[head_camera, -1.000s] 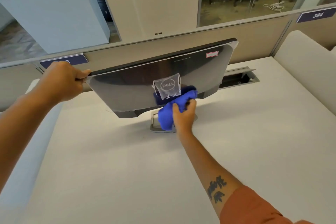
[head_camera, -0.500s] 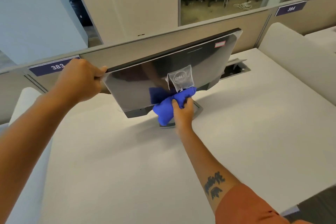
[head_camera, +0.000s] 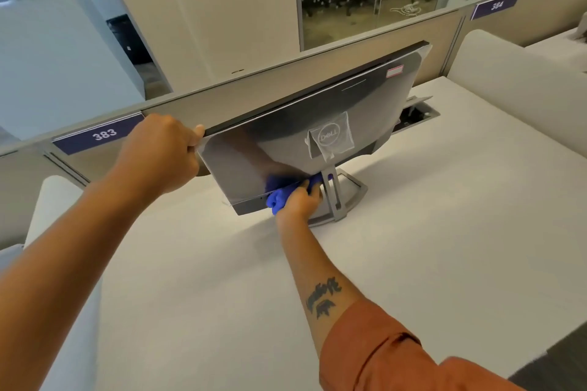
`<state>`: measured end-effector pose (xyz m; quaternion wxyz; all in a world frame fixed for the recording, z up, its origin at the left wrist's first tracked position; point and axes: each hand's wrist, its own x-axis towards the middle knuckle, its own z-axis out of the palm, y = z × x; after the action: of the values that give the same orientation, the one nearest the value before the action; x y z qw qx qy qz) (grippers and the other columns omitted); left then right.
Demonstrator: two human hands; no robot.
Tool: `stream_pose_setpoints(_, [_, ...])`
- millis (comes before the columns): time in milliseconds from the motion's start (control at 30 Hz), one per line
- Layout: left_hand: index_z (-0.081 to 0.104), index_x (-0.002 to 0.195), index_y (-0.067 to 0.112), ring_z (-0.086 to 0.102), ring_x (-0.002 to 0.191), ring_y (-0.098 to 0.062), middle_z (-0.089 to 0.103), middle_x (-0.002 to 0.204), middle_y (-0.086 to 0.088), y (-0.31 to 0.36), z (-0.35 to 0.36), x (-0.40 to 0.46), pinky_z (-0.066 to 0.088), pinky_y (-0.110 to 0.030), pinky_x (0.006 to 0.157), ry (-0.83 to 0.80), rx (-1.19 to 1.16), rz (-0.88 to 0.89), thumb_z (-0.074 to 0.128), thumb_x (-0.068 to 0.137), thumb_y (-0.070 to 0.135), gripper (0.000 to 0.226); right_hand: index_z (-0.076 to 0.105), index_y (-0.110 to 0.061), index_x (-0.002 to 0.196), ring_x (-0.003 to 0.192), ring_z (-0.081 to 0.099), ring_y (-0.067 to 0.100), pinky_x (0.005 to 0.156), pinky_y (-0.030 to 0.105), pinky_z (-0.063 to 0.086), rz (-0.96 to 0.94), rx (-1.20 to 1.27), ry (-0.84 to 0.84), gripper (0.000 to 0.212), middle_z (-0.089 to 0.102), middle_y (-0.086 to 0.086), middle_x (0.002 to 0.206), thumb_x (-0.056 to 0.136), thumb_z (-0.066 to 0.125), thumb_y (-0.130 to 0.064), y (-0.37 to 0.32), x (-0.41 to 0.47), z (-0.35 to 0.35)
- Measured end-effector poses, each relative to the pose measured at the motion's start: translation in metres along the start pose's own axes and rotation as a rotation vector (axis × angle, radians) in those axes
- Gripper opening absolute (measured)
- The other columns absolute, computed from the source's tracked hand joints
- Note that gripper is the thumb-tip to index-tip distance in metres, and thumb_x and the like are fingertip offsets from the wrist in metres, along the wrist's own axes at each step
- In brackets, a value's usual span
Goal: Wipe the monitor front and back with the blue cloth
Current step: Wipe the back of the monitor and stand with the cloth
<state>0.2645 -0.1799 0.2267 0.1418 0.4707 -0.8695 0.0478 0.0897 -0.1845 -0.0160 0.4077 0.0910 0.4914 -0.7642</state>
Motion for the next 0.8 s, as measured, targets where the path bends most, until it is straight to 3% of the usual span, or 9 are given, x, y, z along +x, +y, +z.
stream_pose_setpoints(67, [0.08,0.1,0.003,0.037,0.035,-0.016,0.042,0.045,0.003,-0.001,0.0,0.001,0.027,-0.019,0.043,-0.002,0.017,-0.002,0.057,0.093,0.005,0.024,0.049,-0.005,0.15,0.132,0.061,0.04,0.12,0.051,0.046,-0.095,-0.155,-0.113,0.04,0.06,0.021,0.145,0.109,0.051,-0.002,0.019,-0.017,-0.01])
stream_pose_setpoints(167, [0.078,0.106,0.004,0.039,0.036,-0.02,0.047,0.047,-0.003,-0.003,0.0,0.004,0.032,-0.023,0.044,-0.008,0.031,0.001,0.057,0.093,0.004,0.025,0.048,-0.01,0.148,0.125,0.064,0.03,0.113,0.047,0.053,-0.156,-0.4,-0.321,0.042,0.059,0.011,0.139,0.107,0.06,-0.008,0.045,-0.042,-0.041])
stream_pose_setpoints(400, [0.076,0.113,0.005,0.039,0.037,-0.017,0.056,0.054,-0.006,-0.003,0.001,0.003,0.034,-0.025,0.045,-0.042,0.062,0.038,0.059,0.093,0.003,0.026,0.048,0.003,0.145,0.129,0.063,0.036,0.115,0.039,0.05,-0.179,-0.279,0.006,0.036,0.061,0.023,0.14,0.109,0.048,0.002,0.01,0.0,0.0])
stream_pose_setpoints(500, [0.079,0.103,0.005,0.046,0.038,-0.022,0.059,0.056,-0.008,-0.003,-0.001,0.003,0.045,-0.031,0.044,-0.041,0.049,0.024,0.056,0.097,0.009,0.024,0.052,0.005,0.138,0.121,0.064,0.024,0.099,0.008,0.047,-0.289,-0.444,-0.196,0.03,0.059,0.011,0.131,0.108,0.051,0.002,0.045,-0.039,-0.018])
stream_pose_setpoints(533, [0.079,0.102,0.005,0.047,0.038,-0.021,0.059,0.056,-0.008,-0.003,-0.001,0.003,0.043,-0.029,0.045,-0.041,0.051,0.023,0.056,0.097,0.01,0.024,0.055,0.002,0.136,0.115,0.064,0.015,0.094,0.006,0.047,-0.307,-0.537,-0.271,0.028,0.058,0.004,0.126,0.108,0.053,-0.001,0.058,-0.047,-0.03])
stream_pose_setpoints(567, [0.079,0.101,0.004,0.046,0.038,-0.02,0.059,0.056,-0.007,-0.002,-0.001,0.003,0.042,-0.028,0.046,-0.035,0.052,0.026,0.057,0.097,0.01,0.023,0.057,-0.001,0.134,0.109,0.064,0.01,0.093,0.008,0.047,-0.299,-0.613,-0.329,0.026,0.057,-0.001,0.122,0.108,0.054,-0.002,0.064,-0.053,-0.041])
stream_pose_setpoints(633, [0.08,0.1,0.005,0.047,0.039,-0.019,0.06,0.056,-0.006,-0.001,-0.002,0.003,0.047,-0.031,0.046,-0.023,0.047,0.032,0.056,0.098,0.012,0.025,0.059,0.0,0.126,0.105,0.063,0.017,0.095,0.021,0.048,-0.27,-0.675,-0.342,0.02,0.059,0.006,0.118,0.107,0.053,0.0,0.061,-0.046,-0.05])
stream_pose_setpoints(700, [0.08,0.099,0.007,0.049,0.04,-0.02,0.061,0.057,-0.005,0.0,-0.003,0.003,0.053,-0.036,0.047,-0.015,0.041,0.03,0.054,0.099,0.015,0.028,0.057,0.002,0.12,0.107,0.062,0.028,0.095,0.03,0.047,-0.192,-0.6,-0.241,0.016,0.06,0.014,0.116,0.106,0.049,0.004,0.044,-0.026,-0.041])
stream_pose_setpoints(800, [0.08,0.103,0.007,0.049,0.041,-0.02,0.061,0.058,-0.006,0.001,-0.003,0.002,0.052,-0.035,0.048,-0.014,0.047,0.026,0.054,0.098,0.014,0.027,0.054,0.008,0.131,0.115,0.065,0.033,0.097,0.032,0.049,-0.155,-0.5,-0.161,0.025,0.065,0.018,0.122,0.107,0.047,0.005,0.022,-0.017,-0.019])
